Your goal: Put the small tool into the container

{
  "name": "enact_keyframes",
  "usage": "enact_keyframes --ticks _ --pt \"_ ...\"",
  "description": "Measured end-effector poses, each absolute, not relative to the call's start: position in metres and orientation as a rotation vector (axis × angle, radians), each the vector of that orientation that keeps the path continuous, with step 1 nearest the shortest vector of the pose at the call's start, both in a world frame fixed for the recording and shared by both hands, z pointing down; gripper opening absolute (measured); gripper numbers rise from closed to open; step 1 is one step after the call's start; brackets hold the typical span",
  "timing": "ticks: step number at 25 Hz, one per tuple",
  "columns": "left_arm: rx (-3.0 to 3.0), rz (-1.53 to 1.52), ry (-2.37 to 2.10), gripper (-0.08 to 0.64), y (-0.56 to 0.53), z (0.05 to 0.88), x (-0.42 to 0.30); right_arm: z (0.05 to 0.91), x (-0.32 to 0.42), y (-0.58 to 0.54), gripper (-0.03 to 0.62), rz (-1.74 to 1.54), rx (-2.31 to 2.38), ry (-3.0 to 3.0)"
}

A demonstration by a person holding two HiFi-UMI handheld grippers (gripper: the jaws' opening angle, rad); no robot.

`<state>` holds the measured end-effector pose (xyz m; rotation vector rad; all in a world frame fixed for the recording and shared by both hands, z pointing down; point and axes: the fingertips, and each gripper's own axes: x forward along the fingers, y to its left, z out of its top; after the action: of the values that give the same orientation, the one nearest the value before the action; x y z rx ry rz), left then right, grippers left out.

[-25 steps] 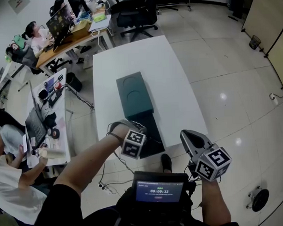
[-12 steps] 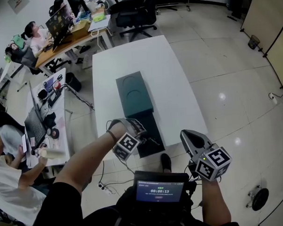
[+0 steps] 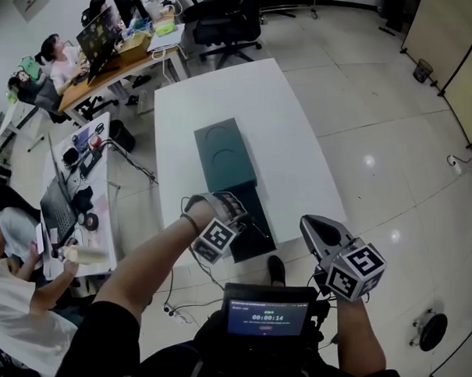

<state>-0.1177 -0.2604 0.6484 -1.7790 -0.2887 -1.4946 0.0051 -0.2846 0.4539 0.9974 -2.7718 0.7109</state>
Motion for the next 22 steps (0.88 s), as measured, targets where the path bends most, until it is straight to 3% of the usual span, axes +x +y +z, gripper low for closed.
enact_keyframes --ticks 10,18,22 --pt "-1.975 -1.688 -0.301 0.048 -0.246 0.654 -0.123 0.452 0.004 -0.286 0.011 0.697 0.995 -2.776" --pt "-2.064 -1.727 -0.34 0.198 -0.237 0.651 -0.133 0.451 0.002 -0.285 0.011 0.709 0.996 -2.771" --pt "-2.014 -1.679 -0.309 0.188 -0.237 0.637 -0.133 0.455 0.0 -0.284 0.011 0.701 0.985 -2.77"
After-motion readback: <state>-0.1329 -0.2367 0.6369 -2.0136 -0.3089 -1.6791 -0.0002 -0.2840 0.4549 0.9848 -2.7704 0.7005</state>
